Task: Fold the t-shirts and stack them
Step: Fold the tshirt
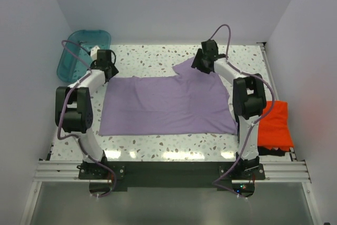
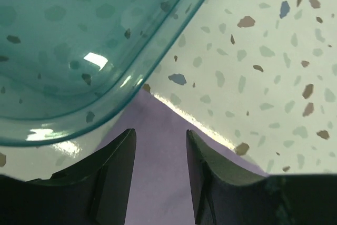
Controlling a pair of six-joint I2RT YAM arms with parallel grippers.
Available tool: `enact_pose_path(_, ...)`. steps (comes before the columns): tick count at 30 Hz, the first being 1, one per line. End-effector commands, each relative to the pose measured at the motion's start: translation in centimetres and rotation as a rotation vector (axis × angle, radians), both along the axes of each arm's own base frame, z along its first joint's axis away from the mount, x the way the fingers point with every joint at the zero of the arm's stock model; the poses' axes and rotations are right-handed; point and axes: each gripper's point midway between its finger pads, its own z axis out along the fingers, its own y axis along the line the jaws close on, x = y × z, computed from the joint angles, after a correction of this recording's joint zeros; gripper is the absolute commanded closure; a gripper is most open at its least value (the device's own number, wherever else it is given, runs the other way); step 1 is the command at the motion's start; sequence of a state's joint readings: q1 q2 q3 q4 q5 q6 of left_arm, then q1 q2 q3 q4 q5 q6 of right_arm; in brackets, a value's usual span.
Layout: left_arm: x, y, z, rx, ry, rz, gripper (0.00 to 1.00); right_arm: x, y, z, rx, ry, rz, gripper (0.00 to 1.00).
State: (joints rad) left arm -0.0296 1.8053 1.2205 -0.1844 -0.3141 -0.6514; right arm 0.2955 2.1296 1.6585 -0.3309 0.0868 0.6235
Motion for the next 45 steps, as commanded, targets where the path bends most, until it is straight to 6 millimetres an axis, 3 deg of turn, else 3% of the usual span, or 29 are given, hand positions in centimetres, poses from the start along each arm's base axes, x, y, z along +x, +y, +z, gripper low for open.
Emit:
enact_pose_path(1, 1.5, 1.9, 0.1, 0.134, 0.025, 0.022, 0.52, 2.1, -1.2, 1.1, -0.084, -0.035, 0.053, 0.44)
enact_pose_path(4, 2.4, 1.9, -2.3, 0.16, 0.08, 0.001, 0.54, 3.1, -1.4, 0.9, -0.115, -0.048, 0.068, 0.44)
enact_pose_path(11, 3.6, 2.1, -3.9, 0.189, 0.123, 0.008, 0.56, 4.0, -2.1, 0.2, -0.177, -0.059, 0.083, 0.44)
enact_pose_path(19, 2.8, 2.6, -5.8, 0.203, 0.179, 0.066, 0.59, 5.1, -4.2, -0.2, -0.227, -0.055, 0.084, 0.42)
enact_pose_path(25, 2.4, 2.5, -6.6, 0.2, 0.202, 0.073, 0.67, 6.2, -5.4, -0.4, -0.235, -0.042, 0.088, 0.37)
enact_pose_path(31, 2.5, 2.4, -6.5, 0.193, 0.199, 0.072, 0.89, 7.7, -6.4, -1.1, -0.273, -0.038, 0.092, 0.35)
enact_pose_path(39, 2.7, 2.1, -6.3, 0.18, 0.191, 0.061, 0.94, 9.2, -6.2, -2.5, -0.249, -0.029, 0.095, 0.41)
enact_pose_path(45, 2.8, 1.9, -5.7, 0.17, 0.173, 0.058, 0.96, 7.7, -6.5, -4.9, -0.231, 0.037, 0.056, 0.48)
